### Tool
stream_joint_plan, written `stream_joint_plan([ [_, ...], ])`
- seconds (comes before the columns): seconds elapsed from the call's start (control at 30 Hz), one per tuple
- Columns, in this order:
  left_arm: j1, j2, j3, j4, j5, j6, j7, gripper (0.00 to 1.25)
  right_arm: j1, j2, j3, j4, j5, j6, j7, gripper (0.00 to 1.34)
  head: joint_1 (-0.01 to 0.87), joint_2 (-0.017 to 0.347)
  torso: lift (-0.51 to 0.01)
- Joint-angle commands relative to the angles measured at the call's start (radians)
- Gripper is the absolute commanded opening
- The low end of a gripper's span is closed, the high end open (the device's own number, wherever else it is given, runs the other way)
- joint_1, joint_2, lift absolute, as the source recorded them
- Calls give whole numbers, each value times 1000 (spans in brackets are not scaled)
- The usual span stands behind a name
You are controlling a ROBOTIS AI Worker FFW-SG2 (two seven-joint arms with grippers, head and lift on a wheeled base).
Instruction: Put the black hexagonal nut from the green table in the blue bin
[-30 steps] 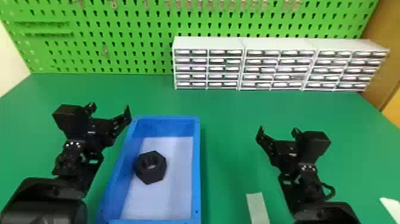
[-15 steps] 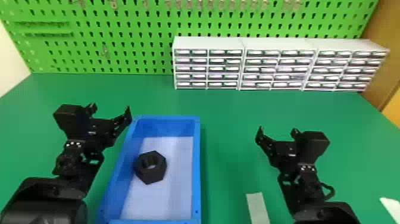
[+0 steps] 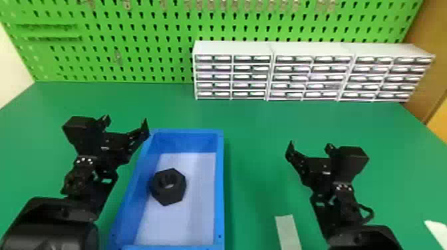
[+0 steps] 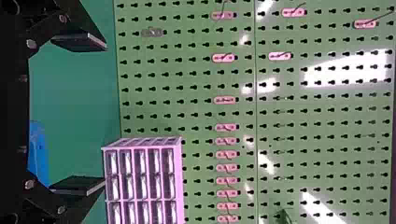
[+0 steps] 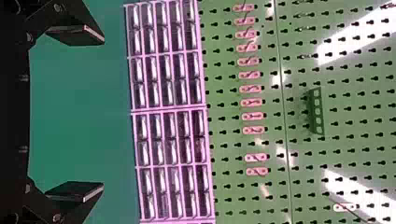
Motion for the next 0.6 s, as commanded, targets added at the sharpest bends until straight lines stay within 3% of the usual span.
stream_joint_plan([
  [0.0,1,0,0,0,-1,1,0,996,1,2,-1,-1,0,0,0,1144,686,52,-97],
  [0.57,1,0,2,-2,6,3,0,996,-1,2,6,-1,0,11,0,1144,686,52,-97],
])
